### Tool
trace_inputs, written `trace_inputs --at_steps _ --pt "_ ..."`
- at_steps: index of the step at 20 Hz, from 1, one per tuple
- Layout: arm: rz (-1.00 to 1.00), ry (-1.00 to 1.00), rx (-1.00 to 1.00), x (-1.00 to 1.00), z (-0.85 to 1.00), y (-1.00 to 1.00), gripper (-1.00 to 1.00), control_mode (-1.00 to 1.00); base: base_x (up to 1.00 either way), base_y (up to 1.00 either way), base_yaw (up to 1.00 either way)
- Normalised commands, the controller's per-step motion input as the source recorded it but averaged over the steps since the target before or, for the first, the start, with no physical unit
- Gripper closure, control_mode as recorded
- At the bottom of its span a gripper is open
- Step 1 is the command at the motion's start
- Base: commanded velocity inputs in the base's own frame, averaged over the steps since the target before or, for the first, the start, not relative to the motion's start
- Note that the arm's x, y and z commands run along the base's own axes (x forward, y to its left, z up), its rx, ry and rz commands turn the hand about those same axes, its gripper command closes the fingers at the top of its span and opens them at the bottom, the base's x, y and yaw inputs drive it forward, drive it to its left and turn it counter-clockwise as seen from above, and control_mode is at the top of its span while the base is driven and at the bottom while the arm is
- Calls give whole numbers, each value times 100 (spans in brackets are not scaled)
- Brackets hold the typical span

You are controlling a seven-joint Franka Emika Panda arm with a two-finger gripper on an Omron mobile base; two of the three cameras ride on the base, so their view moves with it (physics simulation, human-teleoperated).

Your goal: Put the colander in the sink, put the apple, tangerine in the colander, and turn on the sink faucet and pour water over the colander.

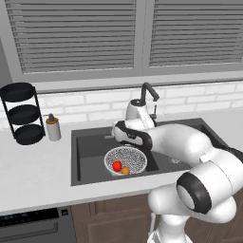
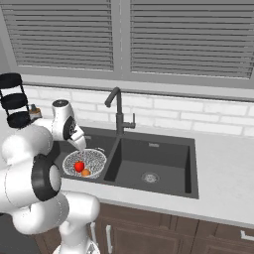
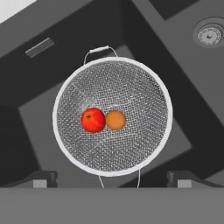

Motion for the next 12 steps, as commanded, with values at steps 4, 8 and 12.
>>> trace_inputs --at_steps 4,8,12 --pt "0 0 0 -16 49 0 -100 -100 0 0 0" --pt "0 0 0 -18 42 0 -100 -100 0 0 0" --pt "2 0 0 -23 43 0 -100 -100 0 0 0"
